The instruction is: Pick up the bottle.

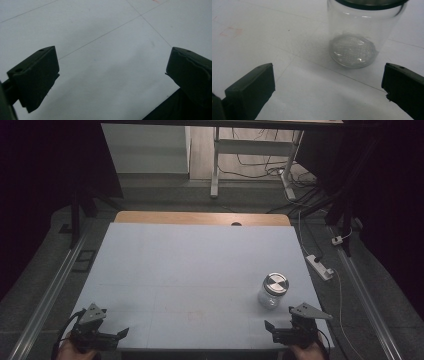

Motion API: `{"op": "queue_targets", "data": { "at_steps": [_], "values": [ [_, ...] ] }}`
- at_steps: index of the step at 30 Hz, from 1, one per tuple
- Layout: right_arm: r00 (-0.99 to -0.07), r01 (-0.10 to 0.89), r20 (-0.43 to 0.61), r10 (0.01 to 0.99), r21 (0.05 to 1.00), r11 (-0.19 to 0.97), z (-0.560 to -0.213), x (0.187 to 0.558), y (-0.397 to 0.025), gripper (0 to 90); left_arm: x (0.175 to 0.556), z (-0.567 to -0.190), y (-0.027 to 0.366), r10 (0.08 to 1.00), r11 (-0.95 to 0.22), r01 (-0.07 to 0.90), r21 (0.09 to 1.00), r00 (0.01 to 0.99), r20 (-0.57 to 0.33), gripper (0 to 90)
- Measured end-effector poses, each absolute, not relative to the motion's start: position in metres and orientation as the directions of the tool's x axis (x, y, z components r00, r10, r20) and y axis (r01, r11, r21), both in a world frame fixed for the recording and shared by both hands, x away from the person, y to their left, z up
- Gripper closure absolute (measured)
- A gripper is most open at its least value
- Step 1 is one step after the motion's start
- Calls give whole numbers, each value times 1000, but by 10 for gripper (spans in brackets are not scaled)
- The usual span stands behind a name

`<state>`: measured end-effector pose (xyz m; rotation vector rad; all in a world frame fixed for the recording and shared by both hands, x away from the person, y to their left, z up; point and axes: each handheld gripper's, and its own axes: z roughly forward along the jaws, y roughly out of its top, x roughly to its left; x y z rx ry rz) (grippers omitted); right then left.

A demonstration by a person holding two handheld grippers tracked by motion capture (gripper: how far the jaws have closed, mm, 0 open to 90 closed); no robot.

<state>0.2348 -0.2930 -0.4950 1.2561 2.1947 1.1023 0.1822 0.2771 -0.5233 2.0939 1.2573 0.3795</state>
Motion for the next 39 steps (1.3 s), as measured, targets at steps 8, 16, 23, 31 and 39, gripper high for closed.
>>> {"op": "queue_targets", "data": {
  "at_steps": [8,16,23,31,39],
  "values": [
    [-548,546,65,834,783,298,-495,235,-293,0,182,-524,277,856,-328,672,664,508,-91,0],
    [-539,565,82,838,774,287,-495,238,-294,0,183,-524,277,849,-327,675,661,517,-107,4],
    [-527,584,94,845,763,279,-496,240,-294,0,182,-524,278,846,-332,670,664,523,-105,0],
    [-522,568,72,850,773,283,-492,245,-294,0,181,-523,278,847,-329,665,671,522,-102,0],
    [-507,559,72,859,785,265,-491,253,-294,0,182,-524,278,847,-327,671,665,520,-108,0]
  ]
}}
